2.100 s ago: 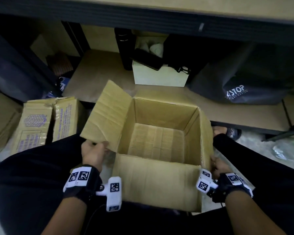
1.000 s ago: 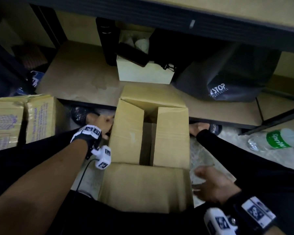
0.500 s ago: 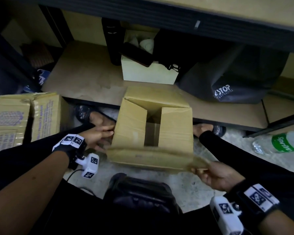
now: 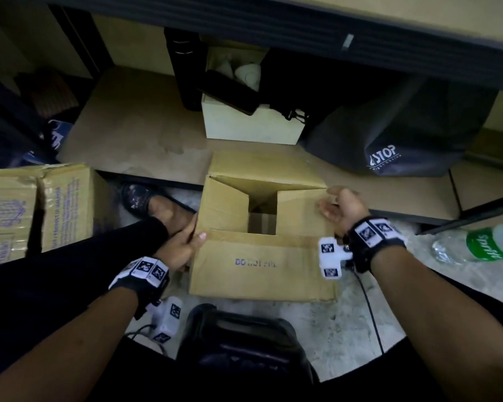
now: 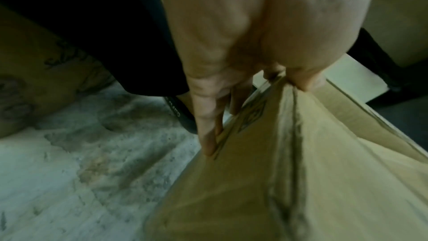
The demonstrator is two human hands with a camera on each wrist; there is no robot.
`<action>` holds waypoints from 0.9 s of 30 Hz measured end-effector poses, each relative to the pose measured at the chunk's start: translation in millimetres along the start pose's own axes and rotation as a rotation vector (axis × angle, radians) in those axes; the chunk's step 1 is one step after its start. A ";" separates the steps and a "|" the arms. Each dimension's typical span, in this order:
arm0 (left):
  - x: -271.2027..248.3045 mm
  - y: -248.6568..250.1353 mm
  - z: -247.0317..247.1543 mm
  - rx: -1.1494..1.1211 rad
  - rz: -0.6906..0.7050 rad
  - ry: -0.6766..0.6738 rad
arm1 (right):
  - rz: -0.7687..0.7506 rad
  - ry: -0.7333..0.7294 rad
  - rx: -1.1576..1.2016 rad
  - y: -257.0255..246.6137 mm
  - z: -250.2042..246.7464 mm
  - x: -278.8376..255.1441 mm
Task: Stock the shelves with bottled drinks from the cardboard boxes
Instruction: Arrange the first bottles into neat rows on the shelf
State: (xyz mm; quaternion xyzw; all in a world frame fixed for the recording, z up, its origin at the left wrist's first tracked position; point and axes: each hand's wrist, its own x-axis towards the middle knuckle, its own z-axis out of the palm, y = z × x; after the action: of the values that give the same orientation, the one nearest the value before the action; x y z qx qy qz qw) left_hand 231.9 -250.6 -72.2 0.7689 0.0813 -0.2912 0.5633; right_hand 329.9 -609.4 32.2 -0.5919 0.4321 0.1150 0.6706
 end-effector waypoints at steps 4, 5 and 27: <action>0.6 -1.7 -3.8 -0.028 0.049 0.026 | 0.022 -0.073 0.017 -19.5 33.2 24.8; -0.4 0.4 -5.3 -0.017 0.047 0.033 | 0.023 -0.064 0.041 -20.9 36.8 29.4; -17.8 30.3 40.5 0.047 -0.364 0.374 | 0.123 0.086 -0.407 155.4 -92.4 11.7</action>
State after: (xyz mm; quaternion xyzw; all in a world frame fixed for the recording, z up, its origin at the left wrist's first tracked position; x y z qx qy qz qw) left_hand 216.7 -294.6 -45.7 0.7950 0.3142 -0.2422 0.4589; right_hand 192.5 -653.7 -77.3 -0.6920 0.4637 0.2153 0.5097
